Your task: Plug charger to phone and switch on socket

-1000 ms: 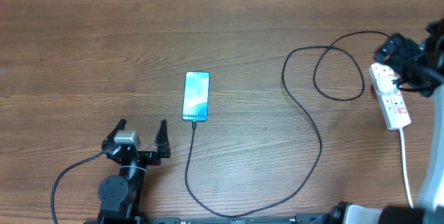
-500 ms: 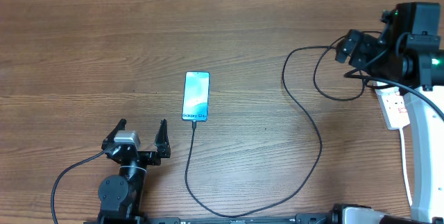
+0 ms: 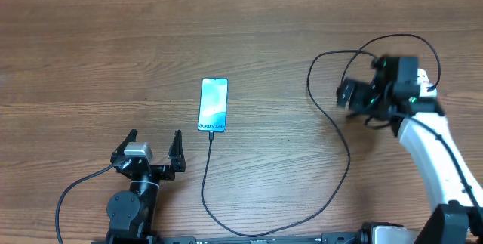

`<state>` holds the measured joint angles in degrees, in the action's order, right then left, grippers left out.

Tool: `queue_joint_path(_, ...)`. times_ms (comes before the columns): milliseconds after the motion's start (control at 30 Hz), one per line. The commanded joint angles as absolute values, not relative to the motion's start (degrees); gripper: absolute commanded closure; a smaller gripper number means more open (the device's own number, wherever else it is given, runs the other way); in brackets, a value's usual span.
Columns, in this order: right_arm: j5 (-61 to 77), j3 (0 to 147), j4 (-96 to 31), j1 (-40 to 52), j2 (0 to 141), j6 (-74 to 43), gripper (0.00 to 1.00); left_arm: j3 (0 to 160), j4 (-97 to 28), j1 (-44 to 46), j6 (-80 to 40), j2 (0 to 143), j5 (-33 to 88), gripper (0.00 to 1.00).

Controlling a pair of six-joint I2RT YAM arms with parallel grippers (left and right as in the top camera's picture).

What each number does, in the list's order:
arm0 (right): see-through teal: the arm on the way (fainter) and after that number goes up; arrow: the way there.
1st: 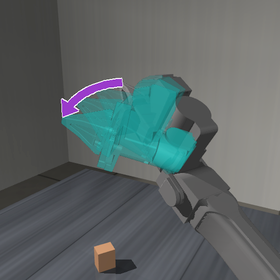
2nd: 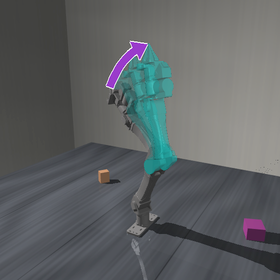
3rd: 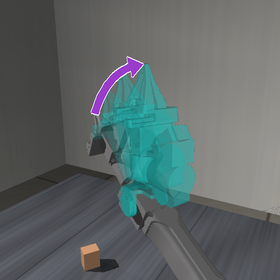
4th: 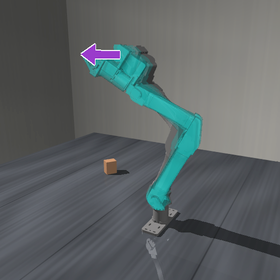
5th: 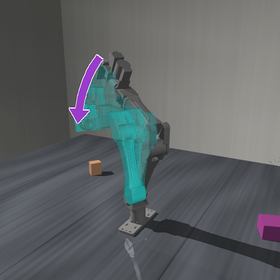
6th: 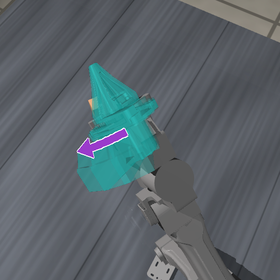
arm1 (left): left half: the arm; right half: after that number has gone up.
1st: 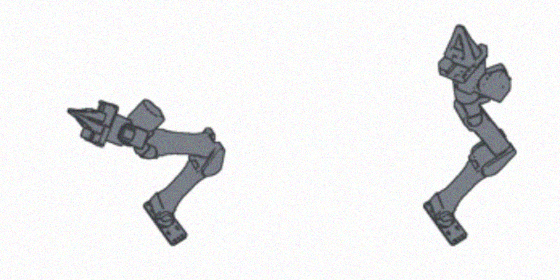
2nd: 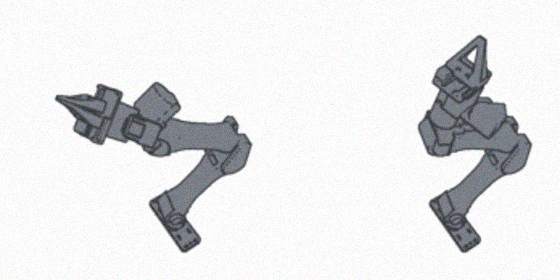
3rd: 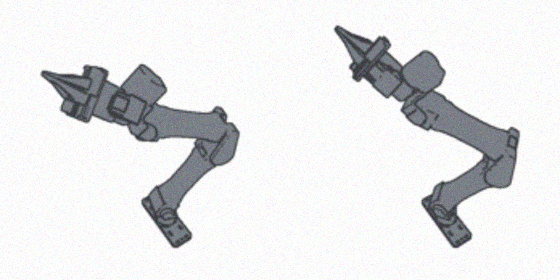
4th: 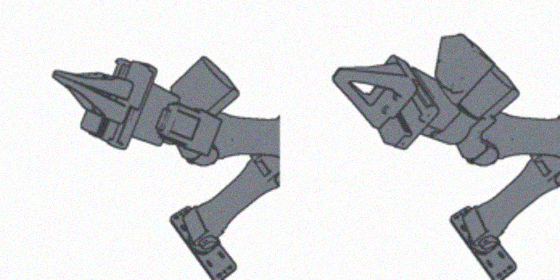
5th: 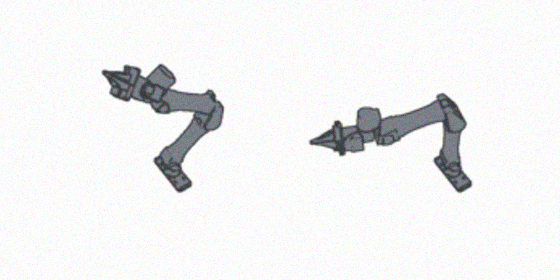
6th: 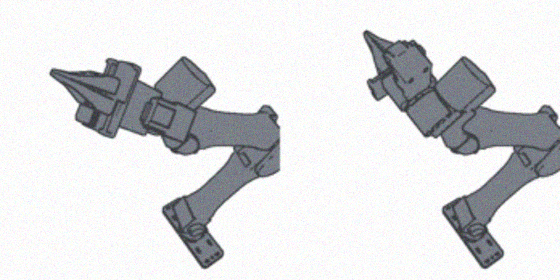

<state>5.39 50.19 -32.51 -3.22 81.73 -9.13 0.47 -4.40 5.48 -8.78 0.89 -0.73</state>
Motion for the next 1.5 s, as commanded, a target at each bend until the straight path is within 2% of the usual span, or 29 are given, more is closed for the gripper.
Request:
queue_joint_path(0,6.59,44.01,-28.64,-2.94,77.34,-8.60,0.00,0.27,-4.34,5.15,-7.88,0.25,-1.02,0.01)
queue_joint_path(567,8.71,12.93,8.75,-2.94,65.76,-8.71,0.00,0.27,-4.34,5.15,-7.88,0.25,-1.04,0.00)
queue_joint_path(800,8.69,3.36,16.51,-2.96,59.55,-10.59,0.00,0.27,-4.34,5.15,-7.88,0.25,-1.02,0.00)
queue_joint_path(1067,9.17,0.43,14.61,-2.94,50.33,-12.21,0.00,0.27,-4.36,5.15,-7.88,0.25,-1.02,0.00)
queue_joint_path(1467,9.32,0.43,0.38,-2.94,30.85,-12.16,0.00,0.27,-4.34,5.15,-7.88,0.25,-1.02,0.00)
